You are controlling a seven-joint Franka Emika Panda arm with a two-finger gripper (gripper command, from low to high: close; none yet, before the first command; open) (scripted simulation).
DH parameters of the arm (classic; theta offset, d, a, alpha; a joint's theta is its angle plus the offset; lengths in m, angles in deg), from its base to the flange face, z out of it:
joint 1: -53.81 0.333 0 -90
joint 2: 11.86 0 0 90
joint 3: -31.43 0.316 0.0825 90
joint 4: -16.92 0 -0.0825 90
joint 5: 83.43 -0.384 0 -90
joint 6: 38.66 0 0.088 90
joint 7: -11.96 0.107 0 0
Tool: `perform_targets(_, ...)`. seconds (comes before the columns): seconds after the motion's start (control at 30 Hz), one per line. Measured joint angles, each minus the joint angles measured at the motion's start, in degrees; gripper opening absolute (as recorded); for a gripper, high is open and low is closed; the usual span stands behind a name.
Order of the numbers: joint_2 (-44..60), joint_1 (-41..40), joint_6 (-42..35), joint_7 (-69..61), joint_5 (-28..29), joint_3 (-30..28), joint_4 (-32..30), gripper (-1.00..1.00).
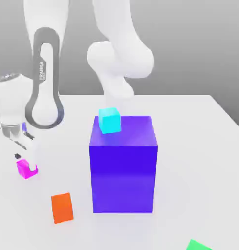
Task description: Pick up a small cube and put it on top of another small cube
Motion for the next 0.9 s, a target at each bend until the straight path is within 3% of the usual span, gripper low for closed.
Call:
perform_targets(0.2, 0.49, -0.85, 0.32, -0.25, -0.35, 0.94, 0.13, -1.00)
perform_targets(0.27, -1.13, 1.24, -0.89, 1.18, 1.54, -1.58, -0.31, -1.00)
perform_targets(0.43, -8.91, 8.46, -6.38, 10.38, 13.73, -11.67, -2.42, -1.00)
perform_targets(0.53, -13.72, 8.74, -9.92, 16.38, 21.73, -13.36, -3.40, -1.00)
perform_targets(0.9, -6.62, 30.52, -22.04, 26.54, 28.61, 3.30, 15.59, -1.00)
